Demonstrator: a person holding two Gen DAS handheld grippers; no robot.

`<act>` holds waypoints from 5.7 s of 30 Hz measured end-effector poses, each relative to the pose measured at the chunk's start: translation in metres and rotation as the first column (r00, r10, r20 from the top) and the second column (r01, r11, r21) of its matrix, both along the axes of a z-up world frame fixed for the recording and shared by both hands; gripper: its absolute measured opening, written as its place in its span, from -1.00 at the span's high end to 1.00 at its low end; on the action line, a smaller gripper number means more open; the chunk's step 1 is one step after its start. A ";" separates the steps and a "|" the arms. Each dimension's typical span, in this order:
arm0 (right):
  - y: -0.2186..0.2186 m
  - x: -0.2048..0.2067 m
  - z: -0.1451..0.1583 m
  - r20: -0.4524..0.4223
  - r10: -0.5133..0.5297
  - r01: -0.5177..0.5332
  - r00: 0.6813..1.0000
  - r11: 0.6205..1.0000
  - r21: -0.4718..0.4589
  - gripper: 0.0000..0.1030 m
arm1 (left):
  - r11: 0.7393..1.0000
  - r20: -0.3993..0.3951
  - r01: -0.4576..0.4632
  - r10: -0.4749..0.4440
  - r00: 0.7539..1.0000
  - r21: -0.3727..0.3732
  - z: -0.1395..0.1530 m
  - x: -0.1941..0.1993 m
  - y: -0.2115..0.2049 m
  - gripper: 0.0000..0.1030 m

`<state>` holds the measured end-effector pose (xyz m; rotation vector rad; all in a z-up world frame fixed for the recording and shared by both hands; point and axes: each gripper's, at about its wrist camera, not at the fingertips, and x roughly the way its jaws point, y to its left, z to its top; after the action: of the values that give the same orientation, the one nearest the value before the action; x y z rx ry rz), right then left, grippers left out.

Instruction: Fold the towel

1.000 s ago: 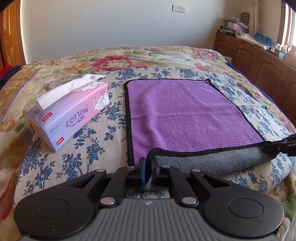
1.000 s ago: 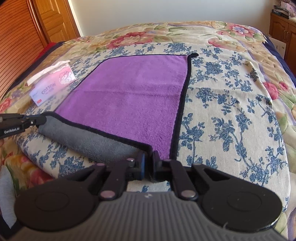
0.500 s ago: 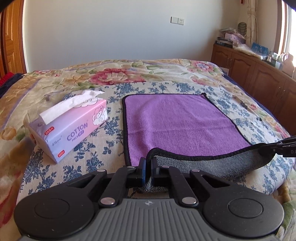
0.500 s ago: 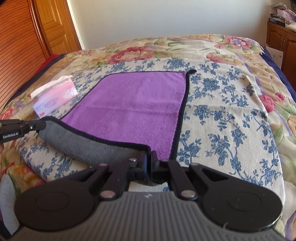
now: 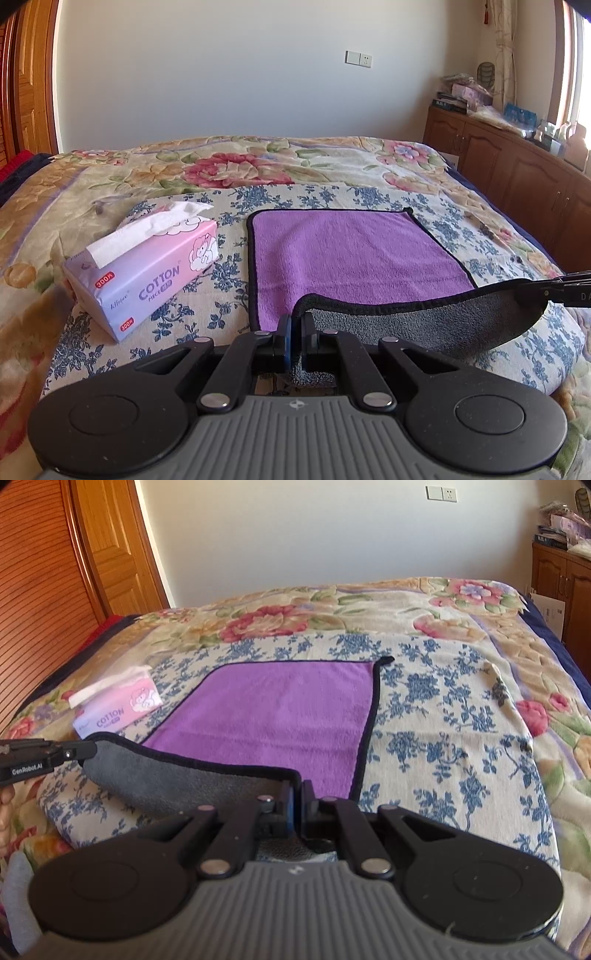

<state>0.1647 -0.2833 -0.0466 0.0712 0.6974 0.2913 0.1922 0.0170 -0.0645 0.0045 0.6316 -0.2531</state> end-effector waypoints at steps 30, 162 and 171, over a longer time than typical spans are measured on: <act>0.003 0.043 0.011 0.094 0.061 -0.061 0.994 0.998 -0.006 0.92 | 1.000 0.059 -0.002 0.003 0.998 -0.013 0.010 0.044 -0.007 0.90; -0.009 0.171 -0.001 0.109 -0.013 0.029 0.994 0.989 -0.146 0.06 | 0.981 0.109 -0.072 0.053 0.993 0.180 0.017 0.187 -0.053 -0.31; -0.002 0.134 0.039 0.135 0.006 0.012 0.991 0.992 -0.129 0.06 | 0.981 0.133 -0.064 0.040 0.990 0.181 0.064 0.141 -0.050 -0.37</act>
<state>0.2983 -0.2854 -0.0077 -0.0712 0.5803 0.2449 0.3330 -0.0333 -0.0009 0.1821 0.5241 -0.1412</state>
